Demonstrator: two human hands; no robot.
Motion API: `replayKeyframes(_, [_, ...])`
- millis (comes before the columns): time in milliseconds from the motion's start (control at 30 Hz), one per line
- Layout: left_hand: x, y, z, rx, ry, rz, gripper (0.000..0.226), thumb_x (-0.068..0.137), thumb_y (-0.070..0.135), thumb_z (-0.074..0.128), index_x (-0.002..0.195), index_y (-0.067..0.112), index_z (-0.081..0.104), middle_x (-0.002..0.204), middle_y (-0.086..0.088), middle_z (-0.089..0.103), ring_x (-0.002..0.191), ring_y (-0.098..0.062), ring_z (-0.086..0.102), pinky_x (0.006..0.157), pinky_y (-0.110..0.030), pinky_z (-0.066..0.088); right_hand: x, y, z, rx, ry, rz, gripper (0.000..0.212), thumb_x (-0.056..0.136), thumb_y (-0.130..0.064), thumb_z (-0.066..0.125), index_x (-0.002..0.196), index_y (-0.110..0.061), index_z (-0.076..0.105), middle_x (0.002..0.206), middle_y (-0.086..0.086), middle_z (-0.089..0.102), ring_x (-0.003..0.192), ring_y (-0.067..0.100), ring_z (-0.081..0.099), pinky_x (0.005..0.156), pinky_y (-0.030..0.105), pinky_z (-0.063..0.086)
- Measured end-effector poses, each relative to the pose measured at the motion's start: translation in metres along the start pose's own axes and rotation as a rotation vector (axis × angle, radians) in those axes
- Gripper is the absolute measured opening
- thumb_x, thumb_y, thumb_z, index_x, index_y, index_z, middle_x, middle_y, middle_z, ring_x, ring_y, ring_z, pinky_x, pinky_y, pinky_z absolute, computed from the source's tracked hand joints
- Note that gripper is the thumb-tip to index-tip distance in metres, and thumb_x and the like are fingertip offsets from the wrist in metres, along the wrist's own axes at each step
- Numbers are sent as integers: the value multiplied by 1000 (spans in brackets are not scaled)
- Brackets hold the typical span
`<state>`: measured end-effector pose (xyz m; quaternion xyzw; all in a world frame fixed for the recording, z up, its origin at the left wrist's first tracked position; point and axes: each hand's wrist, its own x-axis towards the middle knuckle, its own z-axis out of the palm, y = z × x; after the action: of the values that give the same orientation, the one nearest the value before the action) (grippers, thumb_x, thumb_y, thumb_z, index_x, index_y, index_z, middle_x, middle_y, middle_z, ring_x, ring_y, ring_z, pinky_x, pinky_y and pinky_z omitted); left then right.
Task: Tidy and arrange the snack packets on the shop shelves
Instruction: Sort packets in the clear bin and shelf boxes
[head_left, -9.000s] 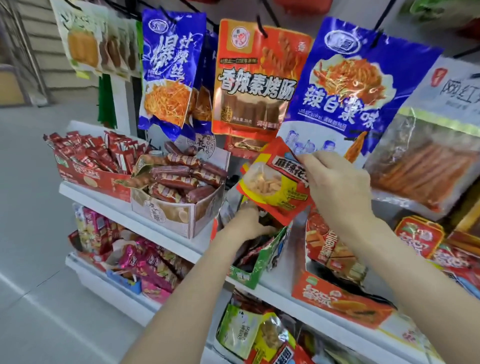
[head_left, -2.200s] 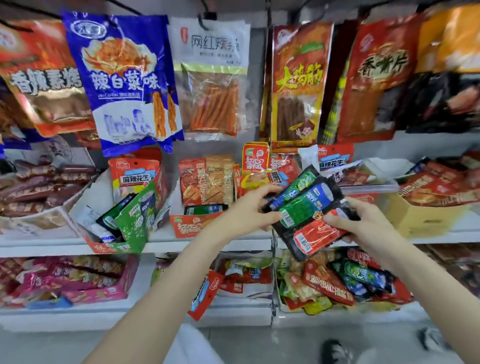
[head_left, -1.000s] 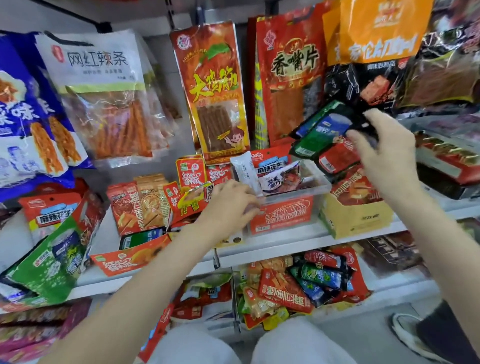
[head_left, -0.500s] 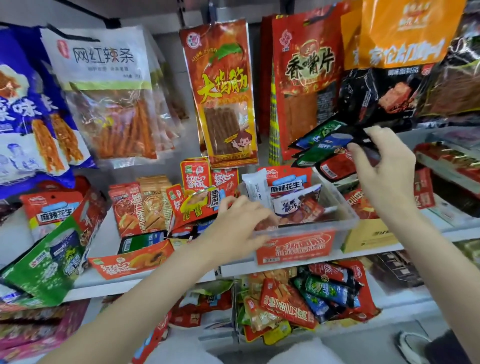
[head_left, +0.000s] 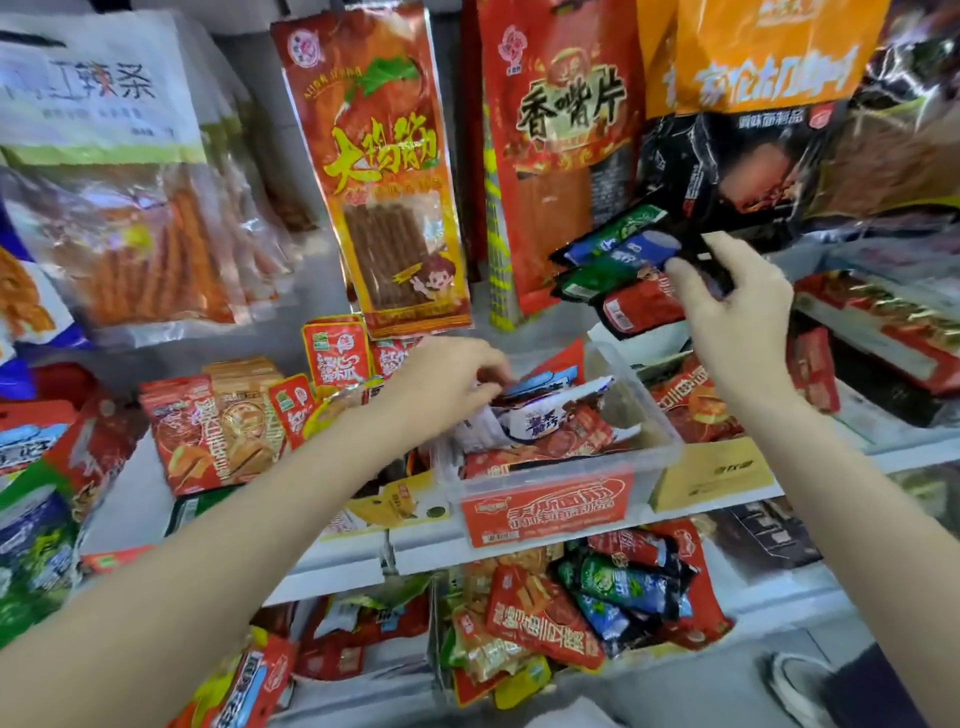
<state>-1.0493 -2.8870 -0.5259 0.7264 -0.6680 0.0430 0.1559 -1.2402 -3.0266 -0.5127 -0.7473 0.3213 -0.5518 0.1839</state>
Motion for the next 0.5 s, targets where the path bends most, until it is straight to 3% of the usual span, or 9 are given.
replayKeyframes(100, [-7, -2, 1, -29, -102, 26, 17, 86, 22, 63, 100, 25, 71, 108, 7, 68, 102, -14, 59, 89, -31, 45, 2, -6, 12, 59, -170, -36, 22, 87, -10, 62, 106, 0, 64, 90, 1, 55, 72, -1, 47, 66, -1, 32])
replayKeyframes(167, [-2, -1, -2, -32, -182, 22, 16, 85, 25, 64, 99, 25, 72, 112, 6, 67, 110, -14, 56, 94, -32, 42, 6, -7, 17, 26, -333, -73, 25, 85, -9, 64, 109, -1, 64, 92, -1, 56, 77, -3, 53, 68, -2, 32])
replayKeyframes(267, [2, 1, -8, -100, -293, -13, 15, 86, 23, 63, 98, 24, 72, 109, 7, 67, 112, -13, 54, 99, -33, 39, 17, -4, 23, -109, -603, -124, 28, 86, -14, 63, 113, -5, 64, 101, 5, 64, 102, 13, 59, 76, 13, 35])
replayKeyframes(333, [2, 1, -10, -163, -298, -54, 15, 86, 20, 63, 98, 22, 73, 109, 7, 67, 100, -9, 57, 90, -30, 45, 25, -4, 33, -260, -739, -176, 37, 88, -19, 61, 122, -5, 59, 121, 11, 62, 117, 24, 54, 92, 25, 38])
replayKeyframes(400, [1, 0, -10, -170, -296, -76, 15, 86, 21, 63, 98, 21, 73, 106, 7, 68, 89, -4, 57, 83, -27, 46, 33, -7, 47, -393, -895, -210, 39, 91, -21, 57, 126, -5, 55, 129, 13, 58, 120, 27, 52, 99, 33, 39])
replayKeyframes(500, [0, -7, -11, -183, -302, -115, 10, 88, 24, 60, 91, 20, 69, 93, 7, 66, 88, -10, 60, 80, -30, 48, 45, -12, 65, -475, -1103, -213, 32, 94, -30, 48, 121, -15, 58, 120, 12, 60, 113, 31, 55, 92, 38, 43])
